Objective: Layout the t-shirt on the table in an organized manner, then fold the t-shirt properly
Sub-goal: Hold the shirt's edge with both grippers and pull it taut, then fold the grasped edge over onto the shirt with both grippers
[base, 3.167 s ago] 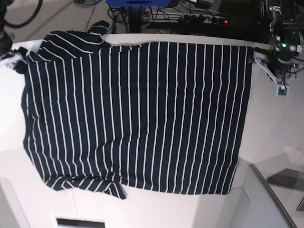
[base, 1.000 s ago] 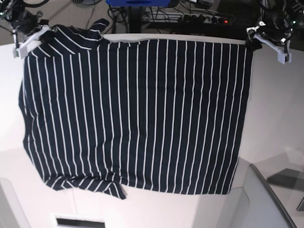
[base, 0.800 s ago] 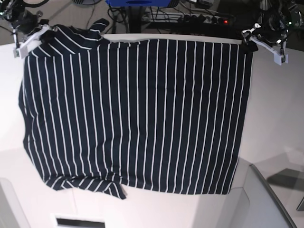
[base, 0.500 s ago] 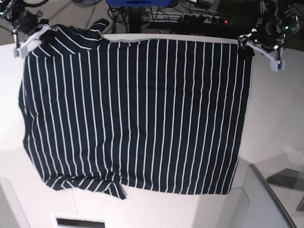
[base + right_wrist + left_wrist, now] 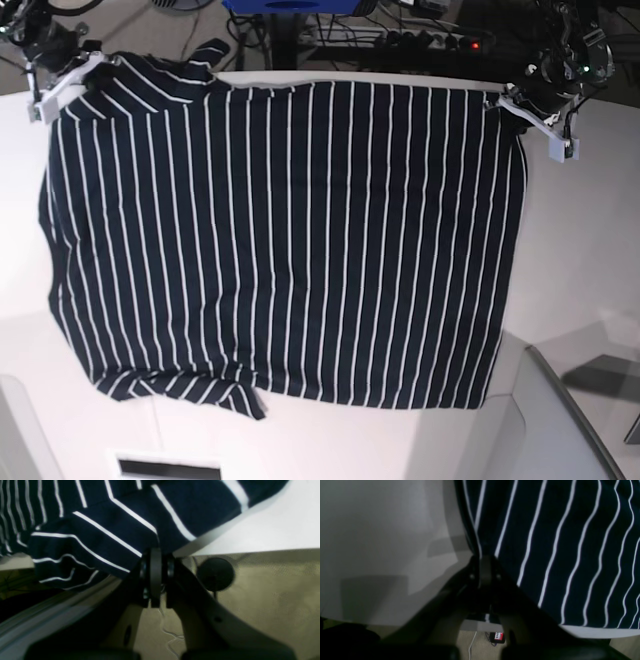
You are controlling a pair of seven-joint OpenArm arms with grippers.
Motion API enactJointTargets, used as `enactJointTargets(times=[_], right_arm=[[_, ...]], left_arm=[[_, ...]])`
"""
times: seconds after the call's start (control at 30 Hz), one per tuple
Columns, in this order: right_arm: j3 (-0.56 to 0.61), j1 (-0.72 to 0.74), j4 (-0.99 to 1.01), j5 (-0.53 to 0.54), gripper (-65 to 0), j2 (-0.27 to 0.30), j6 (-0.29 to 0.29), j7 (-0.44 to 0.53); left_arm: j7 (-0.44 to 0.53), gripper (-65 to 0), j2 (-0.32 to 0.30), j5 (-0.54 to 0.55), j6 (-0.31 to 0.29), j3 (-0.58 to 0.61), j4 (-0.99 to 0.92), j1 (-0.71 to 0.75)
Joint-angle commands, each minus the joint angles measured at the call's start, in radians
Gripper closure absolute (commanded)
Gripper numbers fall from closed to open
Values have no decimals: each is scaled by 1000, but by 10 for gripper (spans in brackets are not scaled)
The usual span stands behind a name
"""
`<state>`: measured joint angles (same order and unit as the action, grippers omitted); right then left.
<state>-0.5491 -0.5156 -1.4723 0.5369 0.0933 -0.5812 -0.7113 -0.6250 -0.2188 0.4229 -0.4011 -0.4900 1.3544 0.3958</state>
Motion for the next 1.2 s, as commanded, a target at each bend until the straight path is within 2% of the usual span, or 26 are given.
enactJointTargets(times=[0.0,0.1,0.2,0.3,0.5,0.6,0.83,1.03,1.17], right_arm=[[-4,-21,-51,15,0,10,-7,11],[-10,-51,-138,15,0,7,-3,-3],[-15,-62,-190,16,0,6,-3,-69],[-15,-74,-219,16,0,4,-3,-92],[-13,-116,-259,16,0,4,-1,-112],[-9,-117,-252,16,0,7,-1,-141],[-6,-102,-252,16,0,4,-1,-152],[-6,-70,-267,15,0,12,0,-199],[-6,10,-276,-70,0,12,0,-268]], left_arm=[[-59,0,-3,-20,-5,0,24,19],[-62,0,-3,-19,-5,0,107,50],[-62,0,-1,-19,-5,0,184,74],[-98,0,-1,-19,-3,-2,242,99],[-169,0,22,-19,-5,-135,333,114],[-184,0,20,-19,-5,-167,337,114],[-184,0,25,-23,-5,-161,337,116],[-184,0,25,-19,-5,-161,348,127],[-184,0,25,-19,-5,-160,348,124]])
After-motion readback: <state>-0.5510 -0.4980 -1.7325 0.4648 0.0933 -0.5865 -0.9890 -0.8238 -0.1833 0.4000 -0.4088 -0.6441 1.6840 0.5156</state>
